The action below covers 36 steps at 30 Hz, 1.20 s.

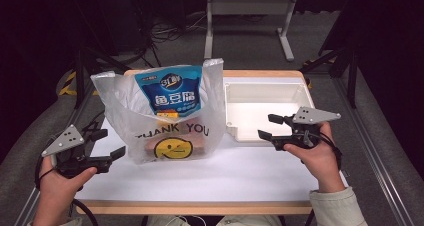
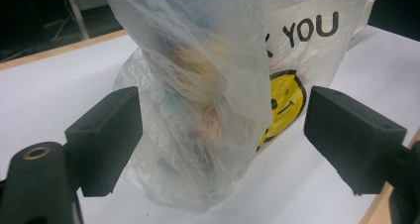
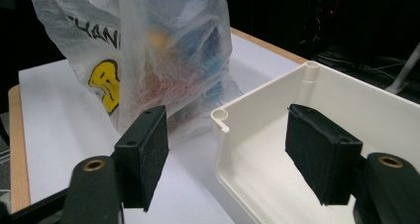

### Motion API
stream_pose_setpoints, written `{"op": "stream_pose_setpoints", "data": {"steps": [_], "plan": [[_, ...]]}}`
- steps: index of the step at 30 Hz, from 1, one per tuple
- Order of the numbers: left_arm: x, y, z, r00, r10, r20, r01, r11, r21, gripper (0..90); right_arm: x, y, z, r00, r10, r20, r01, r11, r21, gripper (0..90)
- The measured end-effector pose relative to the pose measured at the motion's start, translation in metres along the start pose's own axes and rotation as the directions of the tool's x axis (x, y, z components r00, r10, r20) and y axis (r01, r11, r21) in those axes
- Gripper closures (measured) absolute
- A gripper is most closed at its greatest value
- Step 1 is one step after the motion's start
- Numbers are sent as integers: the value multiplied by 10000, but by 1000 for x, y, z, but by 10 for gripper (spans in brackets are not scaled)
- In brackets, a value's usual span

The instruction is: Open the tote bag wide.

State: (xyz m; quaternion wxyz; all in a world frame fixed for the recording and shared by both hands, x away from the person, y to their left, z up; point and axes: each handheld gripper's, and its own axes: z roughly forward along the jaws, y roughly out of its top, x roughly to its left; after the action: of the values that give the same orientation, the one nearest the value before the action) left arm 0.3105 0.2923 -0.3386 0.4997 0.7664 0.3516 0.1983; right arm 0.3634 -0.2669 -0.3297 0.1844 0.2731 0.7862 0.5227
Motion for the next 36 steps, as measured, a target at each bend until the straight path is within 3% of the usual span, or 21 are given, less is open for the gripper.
{"op": "stream_pose_setpoints", "data": {"steps": [3, 8, 13, 19, 27, 32, 36], "plan": [[-2, 3, -1, 10000, -47, -11, 46, 9999, -102, 139, 1, 1, 0, 9996, -267, -34, 267, 9995, -157, 340], [-5, 9, -5, 9997, -202, 124, 206, 9993, -304, 107, 6, 1, 6, 9993, -290, -225, 293, 9995, 105, 297], [-7, 16, -6, 9999, -110, 68, 113, 9991, -418, 96, 11, 2, 13, 9987, -342, -385, 354, 9989, 304, 271], [-6, 28, -1, 9988, -492, -83, 484, 9958, -772, 61, 17, 3, 18, 9976, -493, -493, 515, 9976, 452, 254], [-1, 28, 13, 9963, -796, -338, 776, 9954, -565, 55, 22, 4, 24, 9969, -585, -527, 614, 9966, 553, 238], [10, 22, 22, 9943, -1020, -305, 1003, 9936, -526, 116, 28, 4, 34, 9950, -718, -690, 764, 9948, 671, 234], [13, 21, 26, 9956, -930, -143, 924, 9948, -431, 229, 31, 5, 40, 9935, -748, -857, 807, 9944, 675, 234]]}}
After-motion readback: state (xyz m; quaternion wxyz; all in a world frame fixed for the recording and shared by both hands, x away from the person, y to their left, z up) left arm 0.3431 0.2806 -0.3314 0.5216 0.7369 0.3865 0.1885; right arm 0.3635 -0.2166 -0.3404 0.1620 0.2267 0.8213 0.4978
